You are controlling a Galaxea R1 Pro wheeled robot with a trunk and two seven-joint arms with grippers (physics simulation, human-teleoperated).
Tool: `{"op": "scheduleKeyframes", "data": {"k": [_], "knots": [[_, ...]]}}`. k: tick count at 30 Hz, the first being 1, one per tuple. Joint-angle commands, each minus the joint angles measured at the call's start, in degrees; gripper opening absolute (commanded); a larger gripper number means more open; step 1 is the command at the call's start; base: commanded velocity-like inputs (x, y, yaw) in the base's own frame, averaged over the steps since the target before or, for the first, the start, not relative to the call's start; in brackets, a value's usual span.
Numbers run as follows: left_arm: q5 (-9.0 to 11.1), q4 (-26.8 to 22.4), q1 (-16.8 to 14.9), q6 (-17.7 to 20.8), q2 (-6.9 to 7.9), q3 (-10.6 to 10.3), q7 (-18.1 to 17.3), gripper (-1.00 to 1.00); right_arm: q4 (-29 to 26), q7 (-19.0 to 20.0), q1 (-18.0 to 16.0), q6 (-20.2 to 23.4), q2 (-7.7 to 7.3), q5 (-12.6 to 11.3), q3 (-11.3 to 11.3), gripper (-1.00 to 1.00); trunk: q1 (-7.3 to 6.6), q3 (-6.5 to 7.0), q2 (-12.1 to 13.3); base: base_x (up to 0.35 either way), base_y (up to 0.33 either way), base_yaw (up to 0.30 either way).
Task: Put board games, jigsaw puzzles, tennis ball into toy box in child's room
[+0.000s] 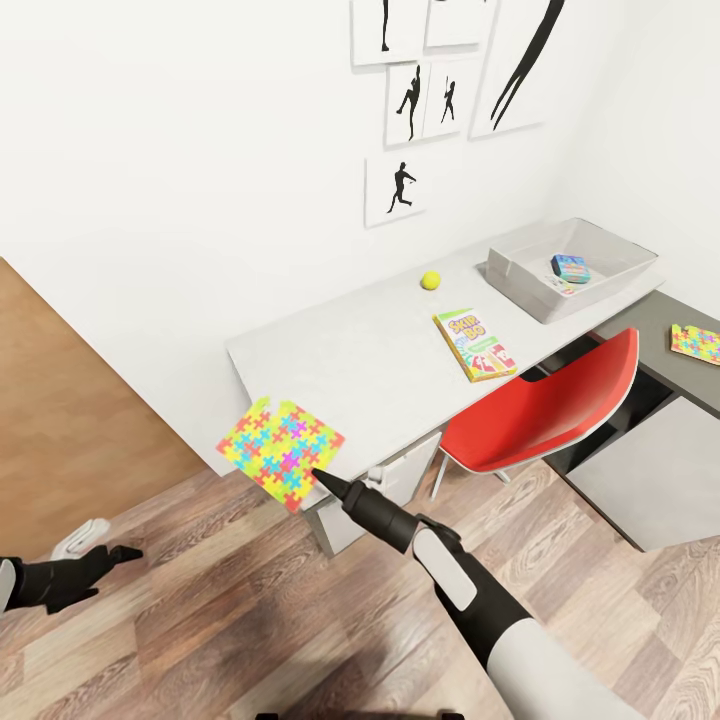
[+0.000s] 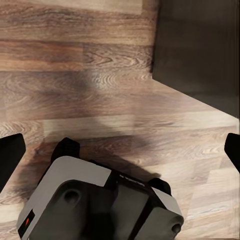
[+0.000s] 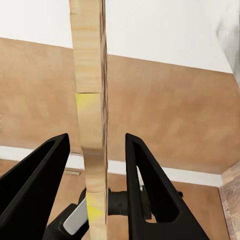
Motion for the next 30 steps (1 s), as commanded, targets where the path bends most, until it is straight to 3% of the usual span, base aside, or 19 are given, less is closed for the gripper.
{"op": "scheduleKeyframes", "data": {"k": [1,9,14,20,30], "knots": [[-0.1,-0.1,-0.1,0.4,0.01,0.2,-0.6,1.00,-0.5,-0.2,0.0,0.7,0.01,-0.5,0.1,-1.00,0.03,-0.08,-0.1,0.000,0.000,0.000],[0.0,-0.5,-0.1,0.7,1.02,0.2,-1.4,1.00,-7.6,-1.8,0.0,4.8,-0.60,-0.2,-0.1,-1.00,0.03,-0.08,-0.1,0.000,0.000,0.000],[0.0,-0.5,-0.1,0.9,1.51,0.2,-1.5,1.00,-11.2,-6.3,0.0,7.1,-0.75,0.0,0.0,-1.00,0.03,-0.08,-0.1,0.000,0.000,0.000],[0.0,-0.5,-0.1,0.9,1.62,0.2,-1.5,1.00,-12.0,-5.2,1.8,7.0,-2.23,0.1,0.2,-1.00,0.03,-0.08,-0.1,0.000,0.000,0.000],[0.0,-0.5,-0.1,0.9,1.63,0.2,-1.5,1.00,-14.5,-4.8,3.8,6.7,-2.40,0.1,0.2,-1.00,0.03,0.52,-0.1,0.000,0.000,0.000]]}}
